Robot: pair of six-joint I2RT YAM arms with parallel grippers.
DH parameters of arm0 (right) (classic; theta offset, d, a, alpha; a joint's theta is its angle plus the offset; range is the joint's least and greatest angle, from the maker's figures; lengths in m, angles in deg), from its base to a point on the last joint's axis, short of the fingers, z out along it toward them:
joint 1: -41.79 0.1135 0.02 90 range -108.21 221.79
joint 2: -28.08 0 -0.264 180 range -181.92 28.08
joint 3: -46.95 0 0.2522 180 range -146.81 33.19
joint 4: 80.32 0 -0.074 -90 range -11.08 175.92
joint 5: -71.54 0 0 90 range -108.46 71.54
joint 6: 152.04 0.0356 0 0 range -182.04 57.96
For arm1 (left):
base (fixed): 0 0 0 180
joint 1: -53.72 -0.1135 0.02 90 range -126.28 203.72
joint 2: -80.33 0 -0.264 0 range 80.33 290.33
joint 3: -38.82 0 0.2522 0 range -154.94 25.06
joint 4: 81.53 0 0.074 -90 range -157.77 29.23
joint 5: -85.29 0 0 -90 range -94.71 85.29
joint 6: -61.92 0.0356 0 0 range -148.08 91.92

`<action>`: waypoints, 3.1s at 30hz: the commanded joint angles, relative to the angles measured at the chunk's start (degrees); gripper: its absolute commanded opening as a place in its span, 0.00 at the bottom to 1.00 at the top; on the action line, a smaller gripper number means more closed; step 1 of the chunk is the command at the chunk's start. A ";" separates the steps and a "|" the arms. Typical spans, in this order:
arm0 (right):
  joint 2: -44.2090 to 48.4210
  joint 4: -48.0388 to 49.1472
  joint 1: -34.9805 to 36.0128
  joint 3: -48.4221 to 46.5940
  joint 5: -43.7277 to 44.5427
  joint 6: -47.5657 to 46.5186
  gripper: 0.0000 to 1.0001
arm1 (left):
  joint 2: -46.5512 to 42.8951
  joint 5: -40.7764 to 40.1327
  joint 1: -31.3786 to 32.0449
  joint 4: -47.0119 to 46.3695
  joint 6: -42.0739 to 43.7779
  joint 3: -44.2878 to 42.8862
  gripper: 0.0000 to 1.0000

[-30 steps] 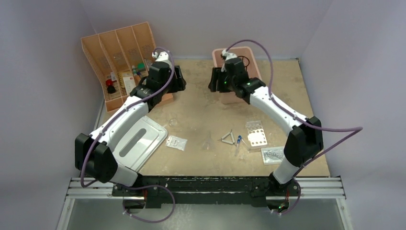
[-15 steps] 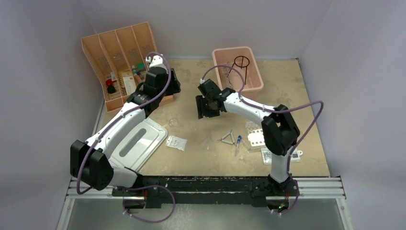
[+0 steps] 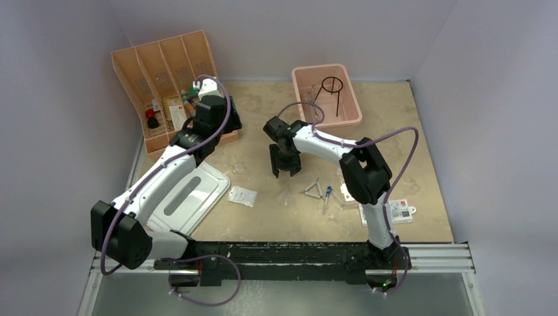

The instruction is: Organize the chemistry lab equipment

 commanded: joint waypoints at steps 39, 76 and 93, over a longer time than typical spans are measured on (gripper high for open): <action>11.83 3.27 -4.89 -12.16 7.17 -7.03 0.00 | -0.33 -3.52 -0.10 -1.15 0.40 -4.98 0.56; 1.22 23.54 -28.03 -16.58 -4.94 -27.18 0.00 | 10.59 -1.31 -0.10 -5.40 -1.20 -9.55 0.56; -3.61 23.03 -26.21 -16.33 -7.60 -20.42 0.03 | 11.99 -0.80 -0.10 -4.13 -0.02 -11.54 0.56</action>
